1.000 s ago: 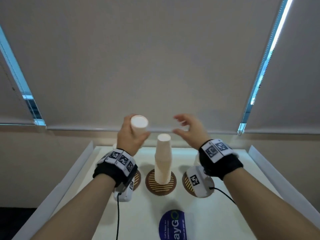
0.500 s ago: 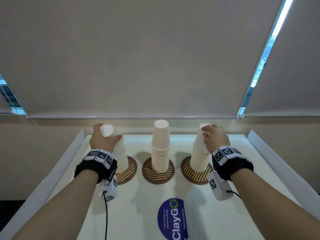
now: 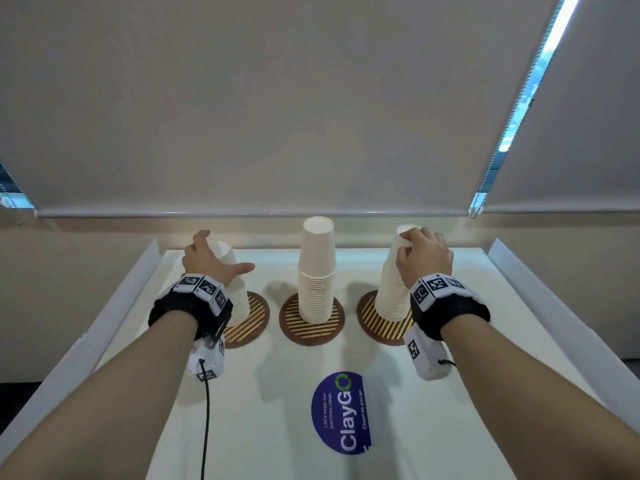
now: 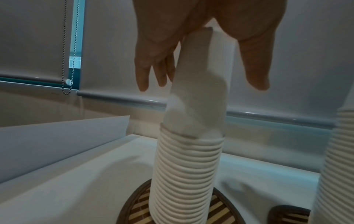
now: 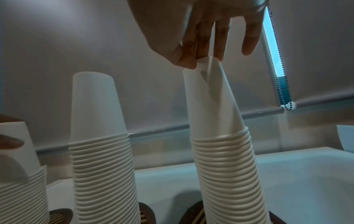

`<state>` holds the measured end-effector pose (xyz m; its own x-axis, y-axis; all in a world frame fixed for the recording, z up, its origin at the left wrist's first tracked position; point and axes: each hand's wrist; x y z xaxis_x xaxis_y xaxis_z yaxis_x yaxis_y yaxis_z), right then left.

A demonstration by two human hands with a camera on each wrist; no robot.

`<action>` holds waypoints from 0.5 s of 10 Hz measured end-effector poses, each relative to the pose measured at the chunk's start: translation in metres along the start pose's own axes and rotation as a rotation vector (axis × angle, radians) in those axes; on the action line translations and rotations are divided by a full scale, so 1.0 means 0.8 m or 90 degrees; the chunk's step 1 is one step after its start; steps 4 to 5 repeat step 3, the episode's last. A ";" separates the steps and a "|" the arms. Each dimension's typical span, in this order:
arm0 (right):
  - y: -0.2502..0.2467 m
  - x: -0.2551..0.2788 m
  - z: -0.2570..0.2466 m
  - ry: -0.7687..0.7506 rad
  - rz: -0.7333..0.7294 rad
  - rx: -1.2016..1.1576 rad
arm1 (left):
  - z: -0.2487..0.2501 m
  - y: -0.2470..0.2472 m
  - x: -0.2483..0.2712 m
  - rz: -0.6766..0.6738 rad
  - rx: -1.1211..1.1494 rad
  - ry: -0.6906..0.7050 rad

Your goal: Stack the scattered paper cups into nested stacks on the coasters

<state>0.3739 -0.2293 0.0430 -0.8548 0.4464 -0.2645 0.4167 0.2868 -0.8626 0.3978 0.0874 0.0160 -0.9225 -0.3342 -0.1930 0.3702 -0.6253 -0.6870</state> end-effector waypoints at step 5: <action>-0.033 0.015 0.004 -0.026 -0.033 0.002 | 0.020 -0.049 0.033 0.113 -0.015 0.076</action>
Point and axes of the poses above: each hand's wrist, its own x-axis away from the middle knuckle, its own y-axis out of the palm, z = x × y, and after that the axes turned 10 degrees about y, right-handed
